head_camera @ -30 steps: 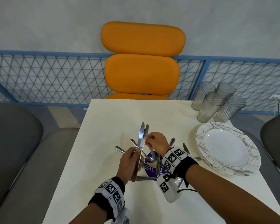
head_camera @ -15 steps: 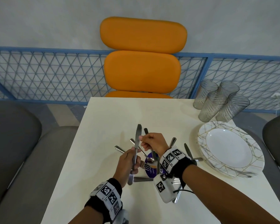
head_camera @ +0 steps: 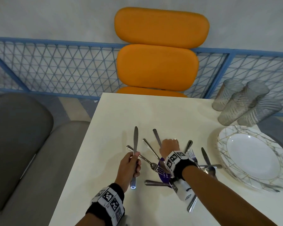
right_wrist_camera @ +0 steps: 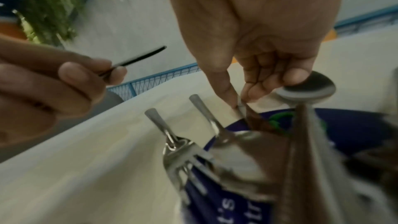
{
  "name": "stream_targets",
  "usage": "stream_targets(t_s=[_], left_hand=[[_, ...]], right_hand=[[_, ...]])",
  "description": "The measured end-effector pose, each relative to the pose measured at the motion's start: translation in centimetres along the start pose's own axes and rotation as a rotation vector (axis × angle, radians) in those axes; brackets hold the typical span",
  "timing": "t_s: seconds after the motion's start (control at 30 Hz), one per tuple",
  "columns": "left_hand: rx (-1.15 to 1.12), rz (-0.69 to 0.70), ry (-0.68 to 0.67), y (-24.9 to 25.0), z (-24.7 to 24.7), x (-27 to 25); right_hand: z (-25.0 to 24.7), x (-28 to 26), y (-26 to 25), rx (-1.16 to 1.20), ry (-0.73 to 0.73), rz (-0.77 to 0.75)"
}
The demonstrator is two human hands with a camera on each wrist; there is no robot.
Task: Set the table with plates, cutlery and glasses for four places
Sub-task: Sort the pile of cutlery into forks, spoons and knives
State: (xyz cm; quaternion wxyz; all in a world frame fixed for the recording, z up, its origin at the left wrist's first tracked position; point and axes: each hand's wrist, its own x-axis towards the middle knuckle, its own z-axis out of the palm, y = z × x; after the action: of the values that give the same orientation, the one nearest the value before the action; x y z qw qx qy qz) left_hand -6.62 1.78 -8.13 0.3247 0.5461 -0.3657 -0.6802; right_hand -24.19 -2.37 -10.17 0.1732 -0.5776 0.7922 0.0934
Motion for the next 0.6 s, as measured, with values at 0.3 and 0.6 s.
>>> stream_targets(t_s=[0.3,0.6], left_hand=[[0.018,0.011,-0.015,-0.4,-0.7,0.1],[-0.032,-0.023,-0.062,-0.2,-0.3,-0.2]], right_hand=[[-1.1,0.3,-0.5,0.143,-0.045,-0.008],[-5.1,0.0,2.6,0.977,0.095,-0.043]])
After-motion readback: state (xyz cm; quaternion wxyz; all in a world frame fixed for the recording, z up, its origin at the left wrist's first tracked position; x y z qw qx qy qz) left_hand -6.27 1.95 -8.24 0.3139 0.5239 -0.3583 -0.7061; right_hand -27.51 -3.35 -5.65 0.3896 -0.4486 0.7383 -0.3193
